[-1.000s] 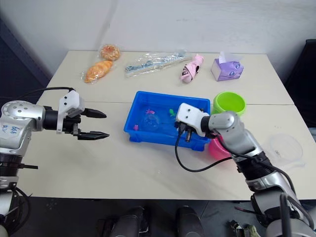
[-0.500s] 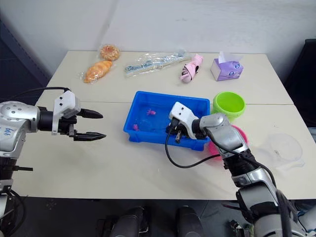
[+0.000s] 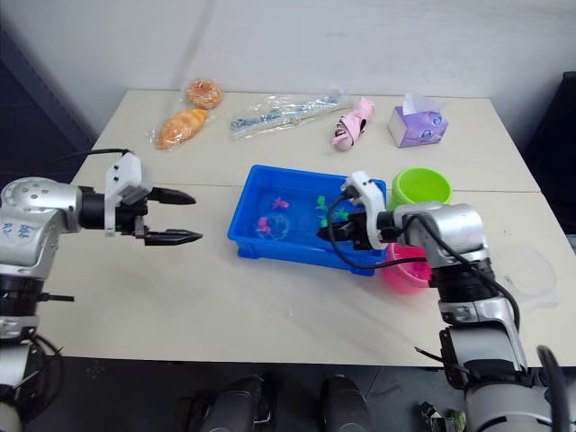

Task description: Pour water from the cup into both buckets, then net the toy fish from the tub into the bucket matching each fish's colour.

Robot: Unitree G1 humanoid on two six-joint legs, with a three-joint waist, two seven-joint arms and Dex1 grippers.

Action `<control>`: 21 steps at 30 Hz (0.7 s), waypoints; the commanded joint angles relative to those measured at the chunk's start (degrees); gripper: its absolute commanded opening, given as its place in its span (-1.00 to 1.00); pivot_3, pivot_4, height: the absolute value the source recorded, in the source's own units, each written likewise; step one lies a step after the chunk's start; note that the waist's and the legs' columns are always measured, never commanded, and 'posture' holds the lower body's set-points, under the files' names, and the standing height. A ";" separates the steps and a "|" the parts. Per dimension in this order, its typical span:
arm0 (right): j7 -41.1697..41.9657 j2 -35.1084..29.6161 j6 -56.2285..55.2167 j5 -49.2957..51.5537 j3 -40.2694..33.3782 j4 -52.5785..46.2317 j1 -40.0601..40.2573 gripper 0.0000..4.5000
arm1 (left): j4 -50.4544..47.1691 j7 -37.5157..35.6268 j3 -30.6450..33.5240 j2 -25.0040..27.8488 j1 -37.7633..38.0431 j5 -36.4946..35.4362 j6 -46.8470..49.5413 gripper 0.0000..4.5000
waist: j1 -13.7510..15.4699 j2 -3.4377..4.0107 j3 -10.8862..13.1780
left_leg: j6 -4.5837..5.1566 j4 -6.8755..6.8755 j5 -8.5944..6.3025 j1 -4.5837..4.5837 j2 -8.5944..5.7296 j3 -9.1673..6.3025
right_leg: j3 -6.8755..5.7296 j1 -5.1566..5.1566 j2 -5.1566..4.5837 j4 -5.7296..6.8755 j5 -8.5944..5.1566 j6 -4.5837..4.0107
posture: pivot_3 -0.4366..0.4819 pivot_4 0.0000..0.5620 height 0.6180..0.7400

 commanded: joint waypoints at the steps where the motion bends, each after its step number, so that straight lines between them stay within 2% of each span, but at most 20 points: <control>1: -1.85 -2.00 5.76 5.30 -7.69 -6.57 1.33 -1.00 | -0.23 -1.66 1.02 -1.10 -2.75 -2.89 1.66 0.94 | 0.00 0.00 0.00 | 0.01 0.03 0.01 -0.10 -0.01 0.01 | 0.00 -0.08 0.00 0.02 0.00 0.00 | -0.05 -0.47 0.98; 10: -5.55 -10.95 21.35 15.46 -29.33 -28.61 14.05 -1.00 | 4.63 -5.37 -4.34 -10.44 -9.10 -2.23 -1.01 0.94 | 1.05 0.00 0.00 | 0.03 0.03 0.01 -0.10 -0.02 0.00 | -0.02 0.00 0.00 -0.03 0.00 0.00 | -0.05 -0.47 0.98; 14: -6.72 -15.19 22.43 21.01 -42.74 -38.75 26.59 -1.00 | 6.82 -7.38 -6.86 -15.51 -11.72 -2.35 -1.87 0.94 | 1.72 0.01 0.00 | 0.05 -0.05 0.03 -0.09 -0.03 0.01 | -0.01 0.00 0.01 -0.05 0.00 0.00 | -0.05 -0.47 0.98; 19: -10.73 -13.09 22.43 28.20 -62.21 -50.49 41.25 -1.00 | 8.99 -9.91 -9.21 -20.98 -13.91 -2.39 -2.77 0.94 | 2.39 0.01 -0.01 | 0.07 -0.02 0.05 -0.08 -0.05 0.04 | 0.01 0.07 0.02 -0.13 0.02 0.03 | -0.05 -0.47 0.98; 21: -12.30 -12.19 22.43 30.62 -66.96 -53.13 44.75 -1.00 | 9.61 -10.37 -9.55 -22.37 -14.44 -2.17 -3.25 0.94 | 2.43 0.01 -0.01 | 0.06 0.00 0.05 -0.04 -0.04 0.01 | 0.00 0.11 0.04 -0.12 0.01 0.03 | -0.05 -0.47 0.98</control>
